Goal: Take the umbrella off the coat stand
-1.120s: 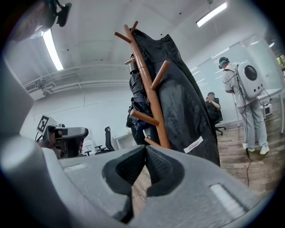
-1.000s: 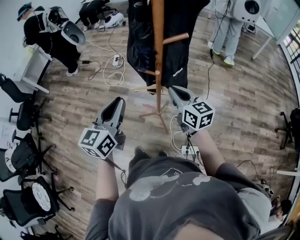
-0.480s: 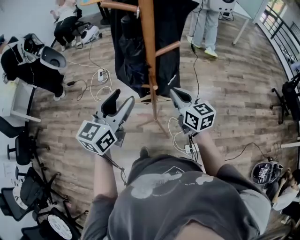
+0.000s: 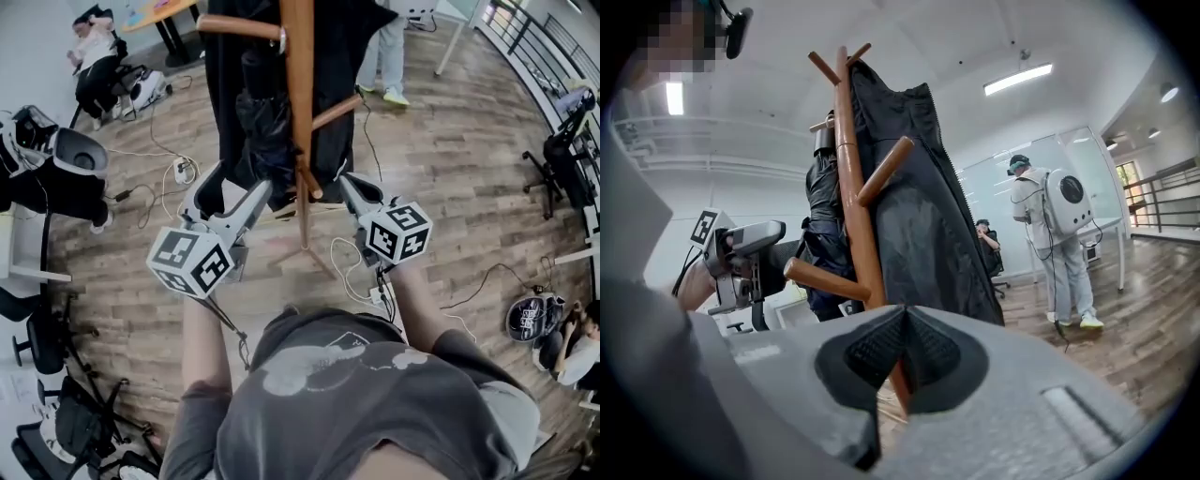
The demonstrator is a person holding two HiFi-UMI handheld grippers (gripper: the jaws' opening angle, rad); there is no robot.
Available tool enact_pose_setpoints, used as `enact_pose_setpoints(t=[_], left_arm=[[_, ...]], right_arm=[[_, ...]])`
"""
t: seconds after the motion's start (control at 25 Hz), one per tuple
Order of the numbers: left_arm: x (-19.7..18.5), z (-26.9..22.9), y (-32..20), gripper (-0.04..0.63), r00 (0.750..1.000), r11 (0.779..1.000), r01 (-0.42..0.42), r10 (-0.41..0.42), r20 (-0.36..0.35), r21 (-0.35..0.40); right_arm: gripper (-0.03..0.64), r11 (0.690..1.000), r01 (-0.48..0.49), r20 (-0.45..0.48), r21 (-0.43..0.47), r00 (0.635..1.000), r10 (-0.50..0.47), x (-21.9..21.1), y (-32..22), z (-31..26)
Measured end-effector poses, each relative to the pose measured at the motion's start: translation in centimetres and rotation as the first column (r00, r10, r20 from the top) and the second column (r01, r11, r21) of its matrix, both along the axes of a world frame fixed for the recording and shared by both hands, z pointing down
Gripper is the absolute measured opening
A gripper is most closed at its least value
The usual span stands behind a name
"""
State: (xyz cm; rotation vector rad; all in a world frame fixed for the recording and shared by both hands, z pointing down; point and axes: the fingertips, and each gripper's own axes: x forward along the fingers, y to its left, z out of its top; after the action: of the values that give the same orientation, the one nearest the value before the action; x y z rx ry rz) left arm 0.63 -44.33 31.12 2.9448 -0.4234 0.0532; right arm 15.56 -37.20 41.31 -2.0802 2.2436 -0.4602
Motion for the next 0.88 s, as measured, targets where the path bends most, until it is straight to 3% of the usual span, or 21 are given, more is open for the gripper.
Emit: enact_pose_setpoints(t=[0.16,0.48,0.68,0.88], left_arm=[[1.6,-1.2,-0.8,0.365,0.998,0.997,-0.070,0.070,-0.002,0.024],[4.0,-1.8,-1.4,0.362,0.980,0.979,-0.194,0.190,0.065,0.065],[5.3,-2.0,-1.1,0.350,0.959,0.960,-0.278,0.275,0.075,0.038],[6.1,-1.8,-1.0,0.345,0.947,0.950,-0.308,0.302,0.107,0.047]], right_arm=[[-0.002,0.999,-0.038,0.002,0.002,0.999,0.038,0.6,-0.5,0.0],[-0.002,0.996,-0.092,0.002,0.007,0.996,0.092,1.1,-0.6,0.0],[-0.002,0.993,-0.120,0.007,0.012,0.993,0.120,1.4,-0.6,-0.1],[-0.002,0.991,-0.132,0.011,0.012,0.991,0.132,1.6,-0.6,-0.1]])
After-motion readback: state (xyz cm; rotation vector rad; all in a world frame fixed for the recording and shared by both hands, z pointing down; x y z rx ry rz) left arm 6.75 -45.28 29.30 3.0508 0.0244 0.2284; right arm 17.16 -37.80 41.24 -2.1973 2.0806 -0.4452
